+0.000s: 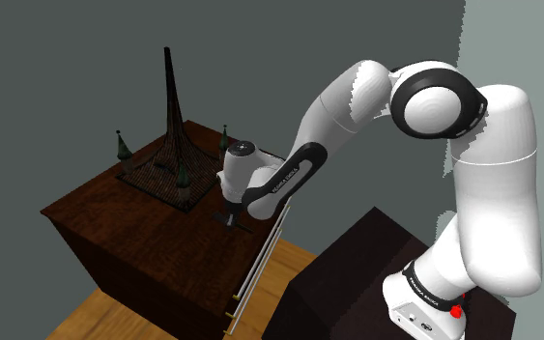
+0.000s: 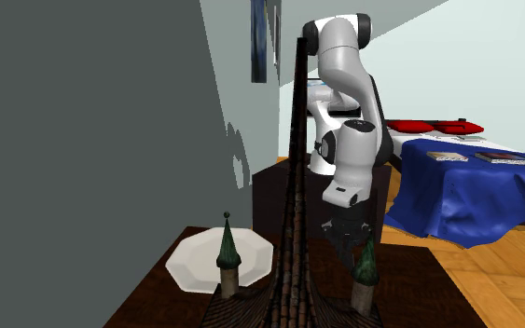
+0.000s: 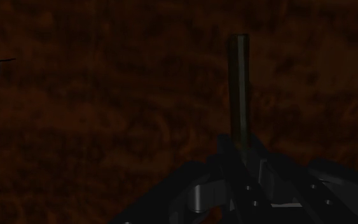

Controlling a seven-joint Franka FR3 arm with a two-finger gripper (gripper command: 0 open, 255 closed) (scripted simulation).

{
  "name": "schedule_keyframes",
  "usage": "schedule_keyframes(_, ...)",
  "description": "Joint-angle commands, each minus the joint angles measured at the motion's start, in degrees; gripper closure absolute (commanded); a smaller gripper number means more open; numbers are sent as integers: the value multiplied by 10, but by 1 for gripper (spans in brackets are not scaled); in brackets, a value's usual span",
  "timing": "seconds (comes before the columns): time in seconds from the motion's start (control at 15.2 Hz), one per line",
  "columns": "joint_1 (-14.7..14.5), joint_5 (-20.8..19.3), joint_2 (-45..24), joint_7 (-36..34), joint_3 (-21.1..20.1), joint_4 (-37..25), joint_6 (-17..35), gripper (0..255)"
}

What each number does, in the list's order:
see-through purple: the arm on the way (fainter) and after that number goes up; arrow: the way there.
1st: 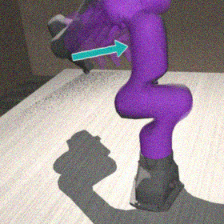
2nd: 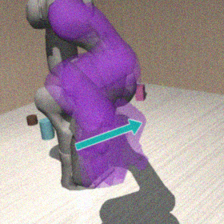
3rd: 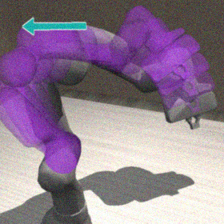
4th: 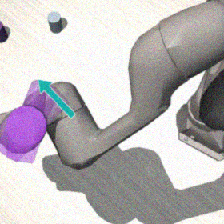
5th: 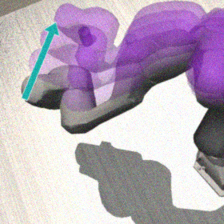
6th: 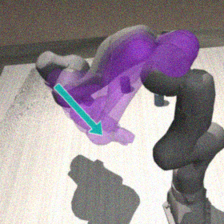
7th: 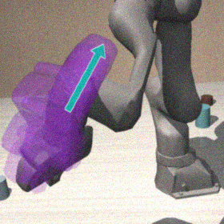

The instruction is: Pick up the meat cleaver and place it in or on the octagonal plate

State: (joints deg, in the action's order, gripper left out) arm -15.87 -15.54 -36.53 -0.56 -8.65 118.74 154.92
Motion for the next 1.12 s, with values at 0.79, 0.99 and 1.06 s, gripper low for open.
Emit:
schedule_keyframes(0.79,21,29,91,22,-28,24,-67,255)
schedule_keyframes(0.99,26,36,111,28,-34,26,-84,255)
schedule_keyframes(1.06,26,36,111,28,-34,26,-85,255)
